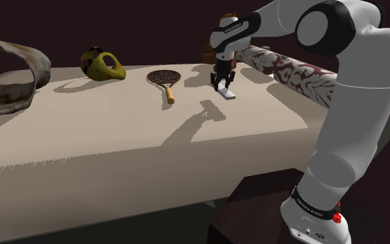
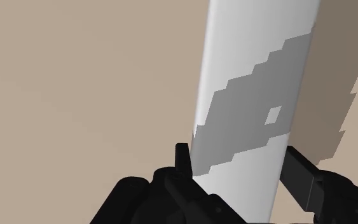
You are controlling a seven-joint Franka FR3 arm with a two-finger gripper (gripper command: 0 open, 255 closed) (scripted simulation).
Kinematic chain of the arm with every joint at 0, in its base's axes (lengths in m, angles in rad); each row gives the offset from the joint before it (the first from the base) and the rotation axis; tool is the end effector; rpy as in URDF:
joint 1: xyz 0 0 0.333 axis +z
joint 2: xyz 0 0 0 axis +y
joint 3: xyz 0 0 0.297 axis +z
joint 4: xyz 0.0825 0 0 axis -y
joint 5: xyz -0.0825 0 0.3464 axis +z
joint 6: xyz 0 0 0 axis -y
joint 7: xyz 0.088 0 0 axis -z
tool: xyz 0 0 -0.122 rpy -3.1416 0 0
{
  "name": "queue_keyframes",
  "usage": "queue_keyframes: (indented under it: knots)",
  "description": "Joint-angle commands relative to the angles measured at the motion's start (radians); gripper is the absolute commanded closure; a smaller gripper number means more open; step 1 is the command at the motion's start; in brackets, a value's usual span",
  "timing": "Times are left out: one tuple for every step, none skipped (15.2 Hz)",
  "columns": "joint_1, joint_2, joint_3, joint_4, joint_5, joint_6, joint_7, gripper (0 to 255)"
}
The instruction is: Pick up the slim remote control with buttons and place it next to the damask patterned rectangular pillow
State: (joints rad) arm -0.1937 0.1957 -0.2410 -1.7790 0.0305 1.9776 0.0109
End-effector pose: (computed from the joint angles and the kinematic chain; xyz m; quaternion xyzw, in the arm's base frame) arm 0.5277 -0.2347 0.4293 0.9744 -0.2245 0.0023 0.0099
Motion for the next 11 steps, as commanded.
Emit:
queue_keyframes:
  knots:
    - [0.0,-0.006,0.0,0.019,-0.002,-0.025,0.001,255]
    - [0.0,-0.009,-0.001,0.029,-0.003,-0.038,0.001,255]
    - [0.0,-0.011,-0.001,0.039,-0.003,-0.05,0.002,255]
    - [0.0,-0.014,-0.001,0.05,-0.004,-0.063,0.002,255]
    - [0.0,-0.016,-0.001,0.061,-0.005,-0.076,0.002,255]
    - [0.0,-0.018,-0.001,0.072,-0.005,-0.089,0.003,255]
    - [0.0,-0.019,-0.001,0.083,-0.006,-0.102,0.003,255]
    - [0.0,-0.021,-0.002,0.095,-0.006,-0.115,0.003,255]
    - [0.0,-0.022,-0.002,0.107,-0.006,-0.128,0.003,255]
    - [0.0,-0.023,-0.002,0.119,-0.007,-0.141,0.003,255]
    - [0.0,-0.023,-0.002,0.132,-0.007,-0.154,0.003,255]
